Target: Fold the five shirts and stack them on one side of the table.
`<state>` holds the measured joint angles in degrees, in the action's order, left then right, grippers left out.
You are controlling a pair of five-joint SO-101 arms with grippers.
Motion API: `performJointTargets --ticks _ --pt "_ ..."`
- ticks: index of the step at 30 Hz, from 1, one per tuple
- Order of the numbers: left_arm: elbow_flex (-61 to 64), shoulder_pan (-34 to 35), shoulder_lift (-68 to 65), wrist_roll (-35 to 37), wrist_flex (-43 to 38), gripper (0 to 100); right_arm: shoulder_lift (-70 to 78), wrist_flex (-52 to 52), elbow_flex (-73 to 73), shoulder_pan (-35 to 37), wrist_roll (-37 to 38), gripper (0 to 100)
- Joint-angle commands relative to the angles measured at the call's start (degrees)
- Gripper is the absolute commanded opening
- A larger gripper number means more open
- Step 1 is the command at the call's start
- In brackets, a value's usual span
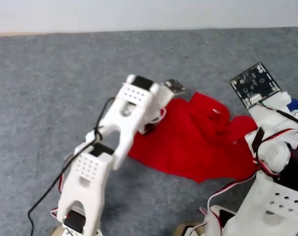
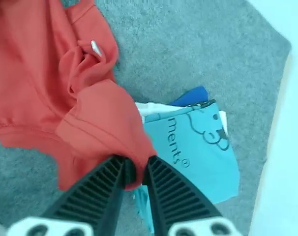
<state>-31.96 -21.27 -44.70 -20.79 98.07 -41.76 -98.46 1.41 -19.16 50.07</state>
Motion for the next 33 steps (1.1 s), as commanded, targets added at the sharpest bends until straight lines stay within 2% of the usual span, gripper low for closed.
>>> performJointTargets --ticks 1,5,8,13,17,23,29,33 --pt "2.5 3.2 7.2 -1.5 2.7 0 -0.5 4.0 0.1 0.6 0.3 1.1" --pt "16.0 3.3 20.7 -6.0 2.7 0 1.6 7.0 -0.3 0.6 -0.4 1.1" --pt "25.3 2.3 32.0 -6.6 1.9 0 3.5 8.9 -0.1 0.6 -2.7 1.1" --pt "29.1 2.1 42.8 -0.5 -5.9 1 4.3 8.3 -0.2 2.2 -4.3 1.1" --pt "29.5 1.9 42.9 5.3 -14.8 5 4.2 7.7 -0.2 4.1 -4.5 1.1" --pt "29.7 0.8 35.6 16.9 -28.0 25 4.2 7.3 -0.2 4.2 -4.6 1.1" --pt "29.4 -6.2 25.3 20.8 -37.6 25 4.2 5.7 -0.2 4.2 -4.5 1.1" --pt "24.6 -7.4 18.8 24.5 -40.0 25 4.1 5.7 -0.1 4.2 -4.5 1.1"
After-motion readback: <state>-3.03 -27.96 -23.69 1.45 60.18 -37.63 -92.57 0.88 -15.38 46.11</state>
